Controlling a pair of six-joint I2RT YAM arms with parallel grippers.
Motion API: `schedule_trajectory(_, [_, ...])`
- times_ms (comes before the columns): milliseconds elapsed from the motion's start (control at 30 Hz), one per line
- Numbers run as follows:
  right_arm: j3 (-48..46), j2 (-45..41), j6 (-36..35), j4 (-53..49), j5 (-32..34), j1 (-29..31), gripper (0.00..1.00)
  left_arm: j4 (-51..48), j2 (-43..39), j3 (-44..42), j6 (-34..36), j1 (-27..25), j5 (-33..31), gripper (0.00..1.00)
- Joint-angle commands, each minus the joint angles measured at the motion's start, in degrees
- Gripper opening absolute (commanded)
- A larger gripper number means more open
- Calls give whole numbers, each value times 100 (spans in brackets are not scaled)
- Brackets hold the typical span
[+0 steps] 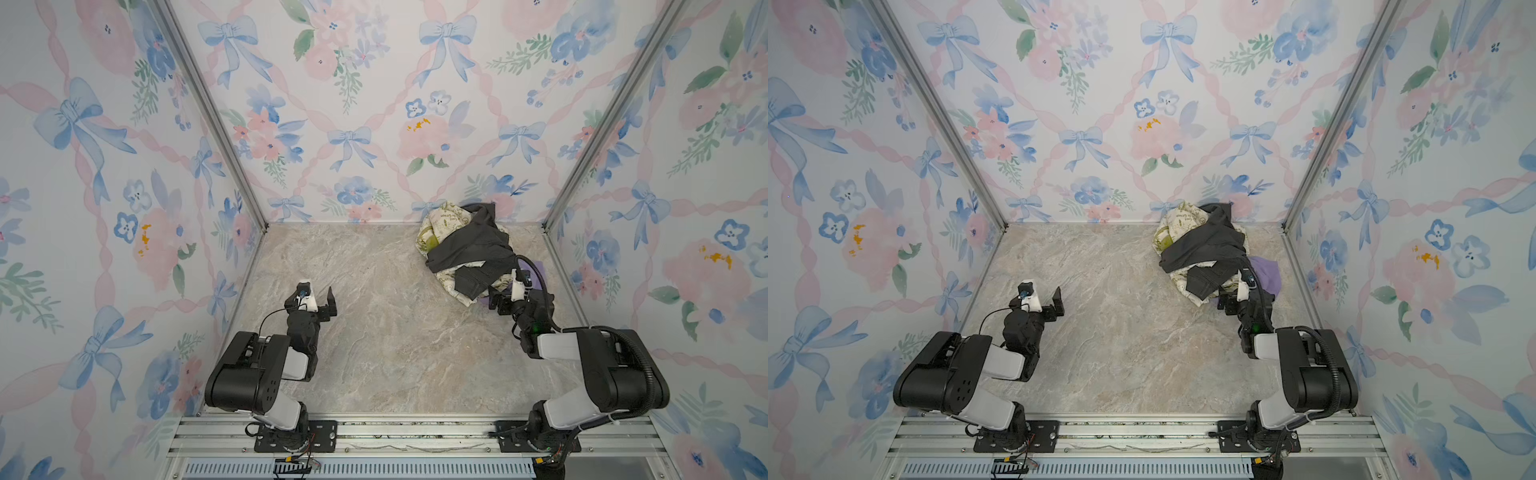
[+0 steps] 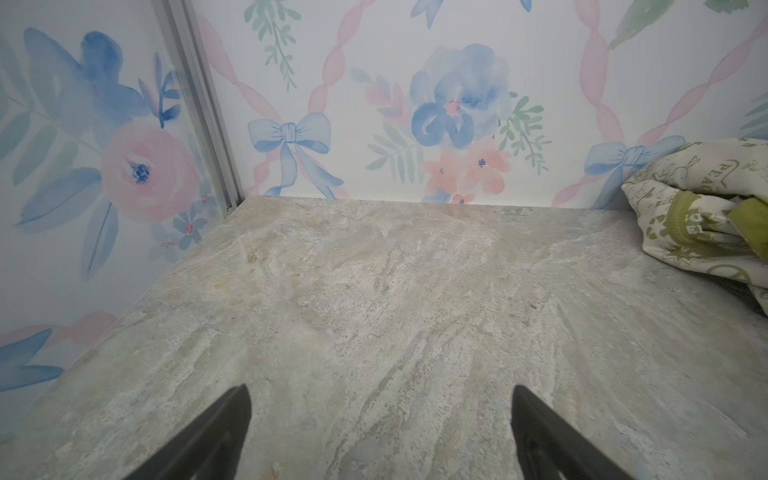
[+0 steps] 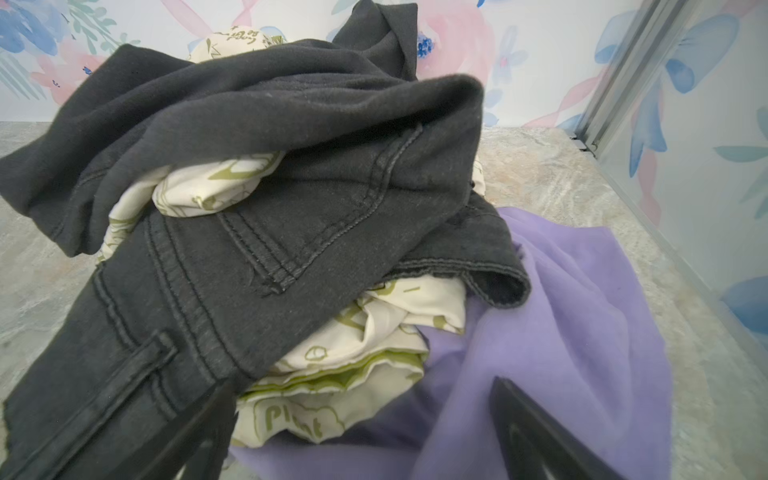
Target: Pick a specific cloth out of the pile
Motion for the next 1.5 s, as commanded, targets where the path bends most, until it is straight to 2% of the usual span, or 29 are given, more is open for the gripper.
schedule_trajectory(0, [-5, 41, 37, 121, 41, 7, 97, 103, 70, 62, 120, 2, -56, 98])
schedule_trajectory(1200, [4, 46, 38, 106, 43, 7, 97, 112, 70, 63, 119, 0, -54, 98])
schedule_trajectory(1333, [23, 26, 42, 78, 272, 60, 97, 114, 50, 54, 130, 1, -55, 98])
schedule_trajectory(1400, [227, -148, 24, -417, 357, 91, 97, 30, 18, 130, 225, -38, -50, 98])
schedule_trajectory(1467, [641, -466, 1, -1431, 447, 126, 97, -204, -143, 197, 316, -109, -75, 98])
